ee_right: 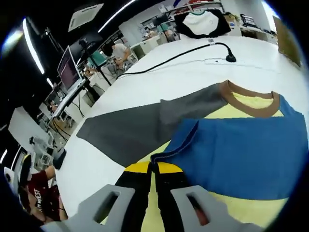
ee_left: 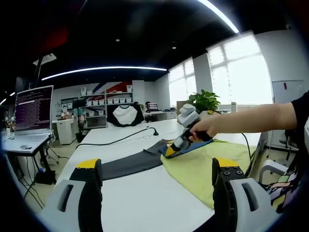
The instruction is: Fold the garment on the visible template until the final outline fits inside the template.
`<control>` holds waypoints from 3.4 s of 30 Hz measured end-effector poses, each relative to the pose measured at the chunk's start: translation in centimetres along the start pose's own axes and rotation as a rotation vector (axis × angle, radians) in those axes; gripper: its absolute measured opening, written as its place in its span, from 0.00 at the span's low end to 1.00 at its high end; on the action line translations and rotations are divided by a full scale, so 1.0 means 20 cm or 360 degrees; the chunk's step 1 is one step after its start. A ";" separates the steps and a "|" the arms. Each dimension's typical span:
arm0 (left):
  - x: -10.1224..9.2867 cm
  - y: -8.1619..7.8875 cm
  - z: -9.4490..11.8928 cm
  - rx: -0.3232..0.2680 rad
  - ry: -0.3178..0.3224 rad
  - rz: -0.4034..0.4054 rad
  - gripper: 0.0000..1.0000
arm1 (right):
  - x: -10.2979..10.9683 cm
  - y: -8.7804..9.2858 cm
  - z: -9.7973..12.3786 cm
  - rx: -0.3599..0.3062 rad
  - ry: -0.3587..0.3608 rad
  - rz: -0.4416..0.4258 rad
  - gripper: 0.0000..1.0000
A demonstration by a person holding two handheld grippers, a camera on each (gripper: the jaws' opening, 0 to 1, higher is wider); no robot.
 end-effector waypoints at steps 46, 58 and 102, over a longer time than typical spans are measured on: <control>-0.10 -0.04 -0.02 -0.0153 0.0173 0.0137 0.98 | -0.11 0.02 0.43 -0.0798 0.0449 0.0596 0.61; -0.13 -0.05 -0.02 -0.0181 0.0179 0.0133 1.00 | -0.18 0.09 0.82 -0.0784 0.0682 0.0761 0.81; -0.04 -0.13 0.00 -0.0253 0.0026 0.0057 1.00 | -0.20 0.79 1.92 -0.1057 0.1201 0.0652 0.99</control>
Point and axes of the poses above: the point that each gripper's makers call its tool centre point, and the gripper's own axes: z roughly backward along the fingers, x roughly to its left, y roughly out of its underside, the point moved 4 cm from there along z, roughly backward along the fingers, and after that the axes turned 15 degrees about z, right-handed, at the moved point
